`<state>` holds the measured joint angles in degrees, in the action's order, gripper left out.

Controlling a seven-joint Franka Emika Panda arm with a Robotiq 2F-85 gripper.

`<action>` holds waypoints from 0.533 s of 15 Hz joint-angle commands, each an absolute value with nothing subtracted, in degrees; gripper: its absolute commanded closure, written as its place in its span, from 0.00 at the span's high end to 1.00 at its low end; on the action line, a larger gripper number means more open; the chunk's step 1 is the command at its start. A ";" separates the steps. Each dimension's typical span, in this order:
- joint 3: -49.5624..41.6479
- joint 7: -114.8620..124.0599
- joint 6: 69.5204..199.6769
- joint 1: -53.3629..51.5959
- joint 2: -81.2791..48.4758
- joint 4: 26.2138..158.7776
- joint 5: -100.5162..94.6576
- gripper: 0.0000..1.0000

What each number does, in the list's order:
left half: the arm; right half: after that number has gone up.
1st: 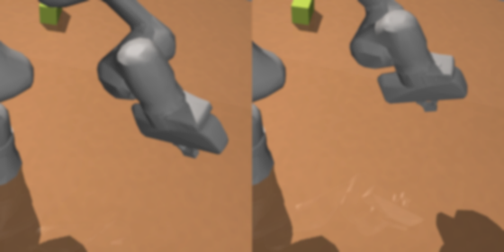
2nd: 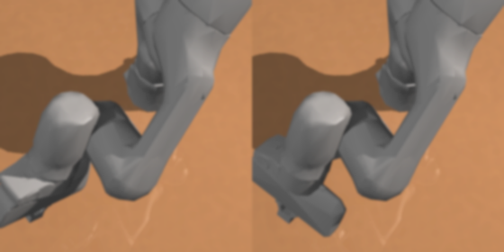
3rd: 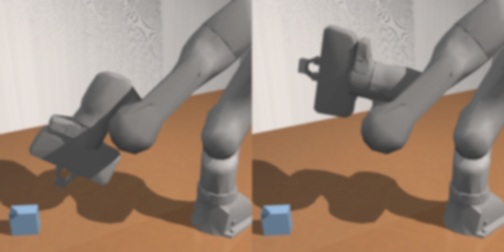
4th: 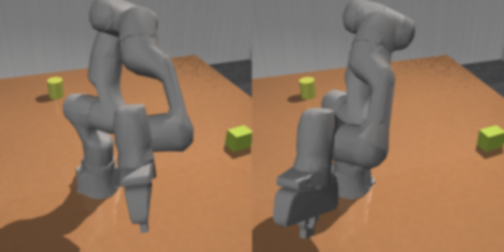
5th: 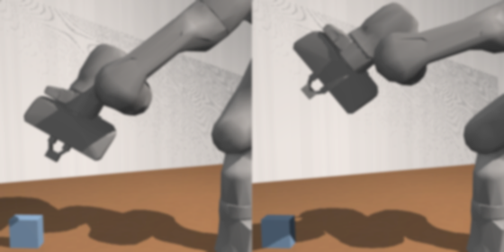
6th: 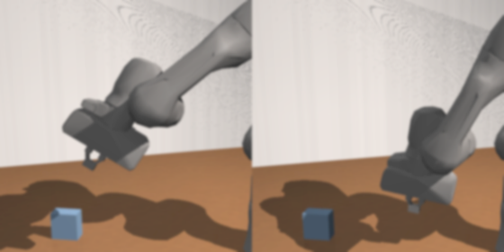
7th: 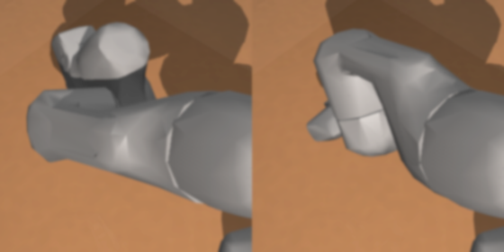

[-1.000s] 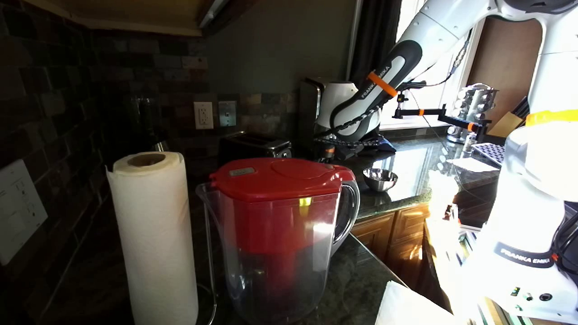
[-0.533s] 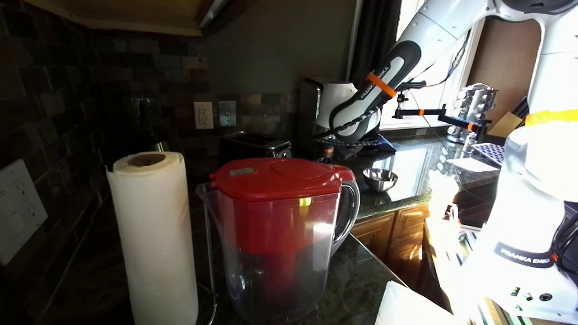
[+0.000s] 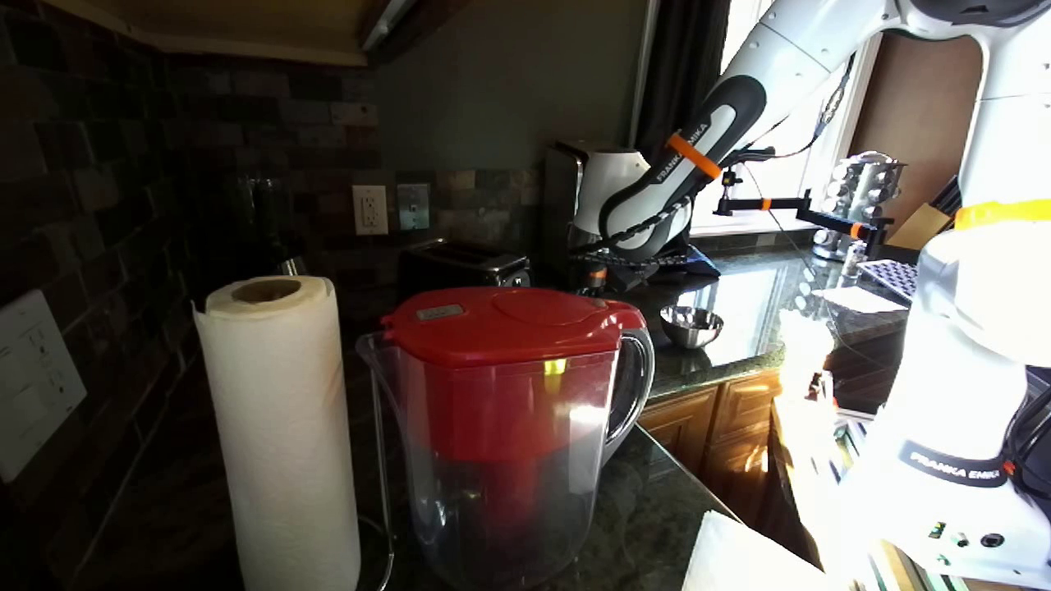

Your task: Put some gummy bears into the plastic

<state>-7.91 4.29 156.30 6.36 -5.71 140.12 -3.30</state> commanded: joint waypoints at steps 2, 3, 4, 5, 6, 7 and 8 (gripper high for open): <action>-8.13 6.90 156.46 5.82 -6.77 139.65 -5.41 0.05; -8.15 6.97 156.47 5.79 -6.72 139.67 -5.51 0.07; -8.15 7.13 156.48 5.75 -6.67 139.67 -5.60 0.02; -8.14 7.28 156.47 5.72 -6.60 139.71 -5.68 0.05; -8.13 7.49 156.43 5.69 -6.51 139.77 -5.73 0.03; -8.15 7.72 156.42 5.65 -6.41 139.82 -5.89 0.01; -8.12 7.79 156.26 5.64 -6.29 139.84 -5.84 0.01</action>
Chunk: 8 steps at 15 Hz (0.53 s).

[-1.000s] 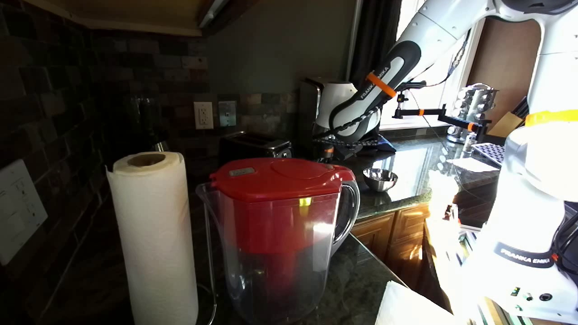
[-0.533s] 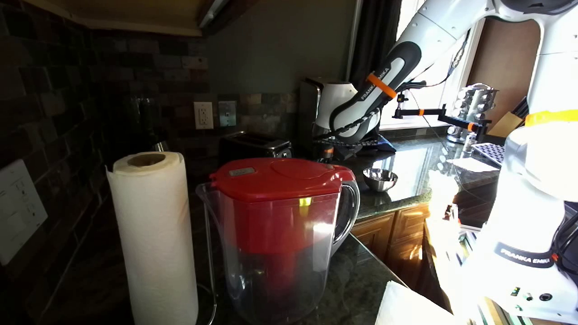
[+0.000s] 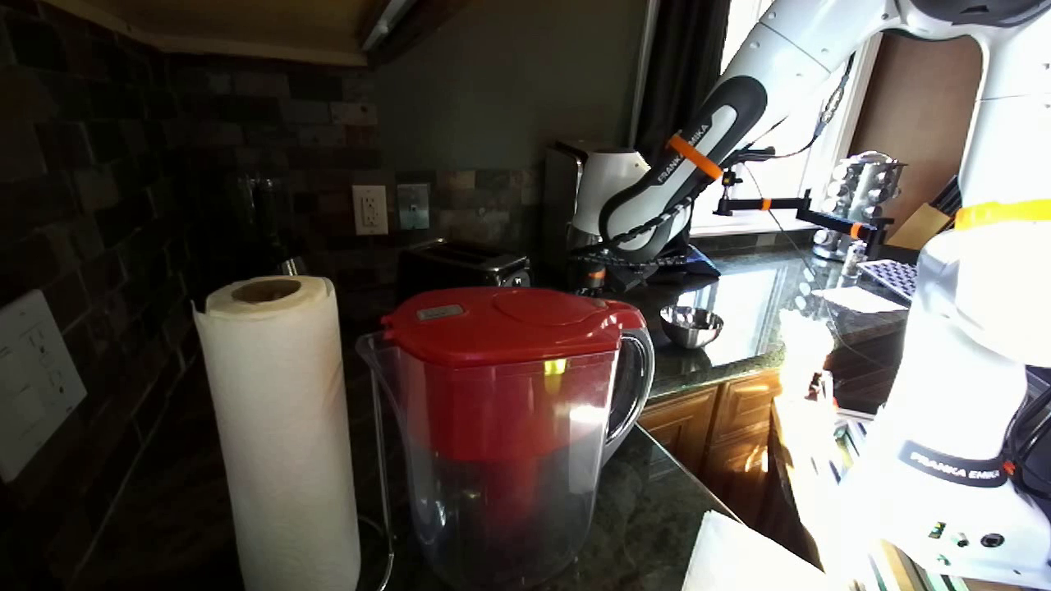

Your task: Put some gummy bears into the plastic

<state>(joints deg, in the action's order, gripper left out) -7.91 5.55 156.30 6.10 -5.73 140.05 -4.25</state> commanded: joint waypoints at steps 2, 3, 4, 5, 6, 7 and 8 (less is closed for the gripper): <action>-8.05 7.73 155.98 5.61 -6.04 139.97 -5.72 0.01; -8.00 7.68 155.81 5.60 -5.88 140.01 -5.49 0.01; -7.90 7.46 155.63 5.60 -5.71 140.06 -5.11 0.01; -7.78 7.21 155.49 5.61 -5.56 140.14 -4.62 0.01; -7.73 7.19 155.36 5.60 -5.38 140.23 -4.40 0.01; -7.65 6.99 155.24 5.62 -5.11 140.35 -4.05 0.01; -7.61 6.88 155.14 5.62 -4.90 140.46 -3.81 0.01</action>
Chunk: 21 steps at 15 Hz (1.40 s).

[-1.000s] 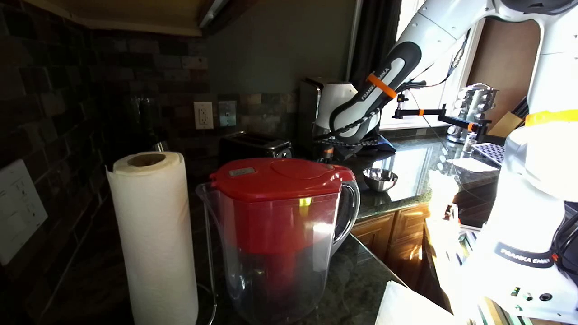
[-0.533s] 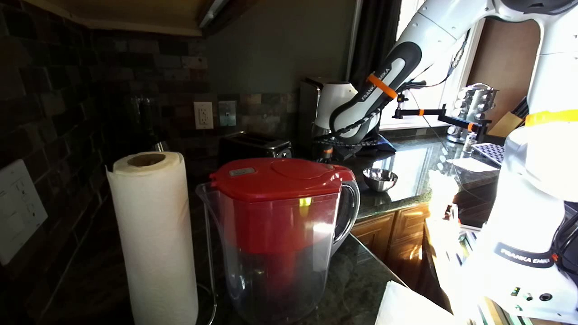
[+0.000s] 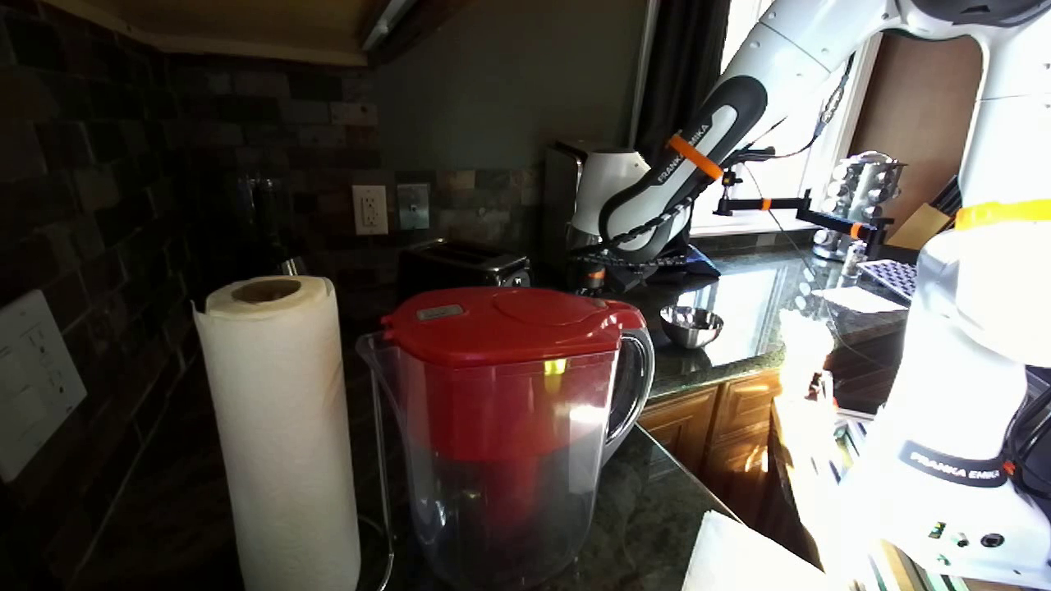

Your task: Put some gummy bears into the plastic

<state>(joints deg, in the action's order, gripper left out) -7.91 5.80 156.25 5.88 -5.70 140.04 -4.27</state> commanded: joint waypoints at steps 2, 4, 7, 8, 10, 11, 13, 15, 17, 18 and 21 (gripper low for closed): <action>-7.67 7.13 155.41 5.55 -4.24 141.00 -4.08 0.01; -7.67 7.23 155.67 5.47 -3.48 141.61 -4.26 0.01; -7.34 6.45 155.34 5.44 -2.14 142.52 -3.49 0.01; -7.10 5.88 155.09 5.47 -1.71 142.74 -2.71 0.01; -6.74 5.02 154.43 5.55 -0.72 143.24 -1.23 0.01; -6.66 4.82 154.27 5.59 -0.24 143.44 -0.72 0.01; -6.50 3.96 153.52 5.62 0.81 143.72 0.75 0.01; -6.11 0.20 150.67 5.58 2.12 143.46 5.11 0.01; -6.48 0.59 149.40 5.72 2.91 143.09 5.63 0.01; -6.82 3.14 150.07 6.01 3.10 143.05 3.54 0.01; -7.11 1.58 148.02 6.30 3.98 142.74 6.03 0.01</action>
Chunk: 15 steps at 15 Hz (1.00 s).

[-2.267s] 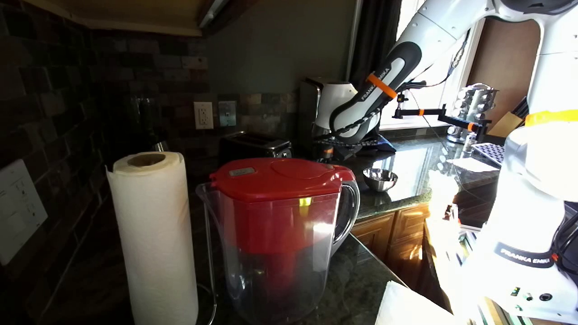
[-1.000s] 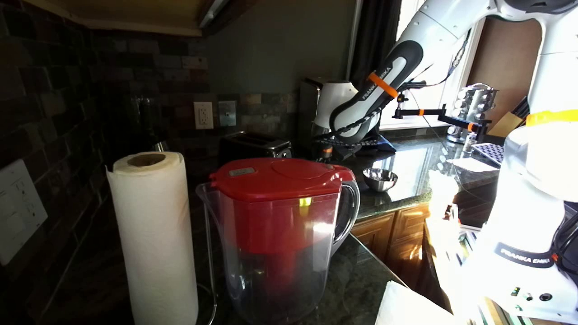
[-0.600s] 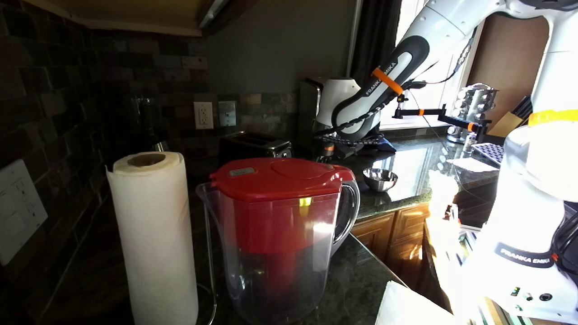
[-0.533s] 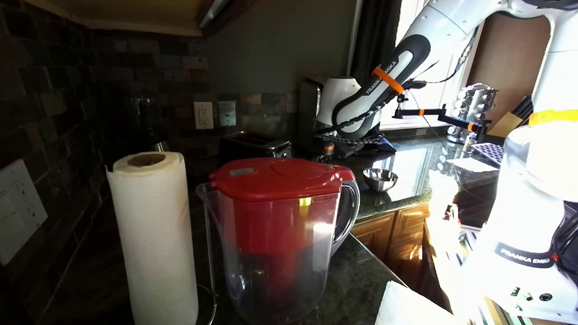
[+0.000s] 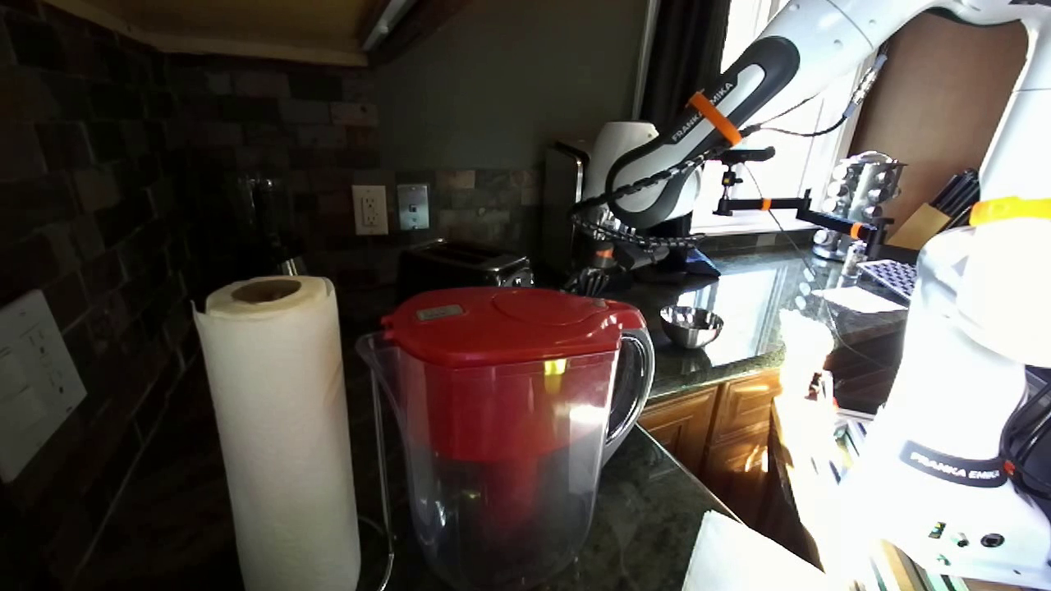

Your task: Put some gummy bears into the plastic

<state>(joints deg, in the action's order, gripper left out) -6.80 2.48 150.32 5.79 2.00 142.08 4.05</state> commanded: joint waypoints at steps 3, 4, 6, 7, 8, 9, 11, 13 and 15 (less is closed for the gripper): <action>-7.99 -3.96 143.25 6.31 4.21 141.48 13.05 0.01; -8.41 -5.52 141.53 6.45 4.14 140.92 15.35 0.01; -9.51 -7.97 138.07 7.17 3.44 139.43 19.59 0.01; -9.89 -8.42 137.08 7.53 3.47 139.10 20.40 0.01; -10.19 -8.45 136.59 7.89 3.54 138.86 20.57 0.01; -10.31 -8.03 136.89 8.19 3.96 139.04 20.03 0.01; -10.39 -7.40 137.34 8.58 4.81 139.59 18.88 0.01; -10.29 -7.37 136.80 8.78 6.10 140.48 17.55 0.01; -10.45 -8.90 134.79 8.80 7.88 141.41 16.93 0.01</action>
<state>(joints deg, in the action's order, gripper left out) -10.11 -7.08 138.30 8.48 4.28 139.47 18.08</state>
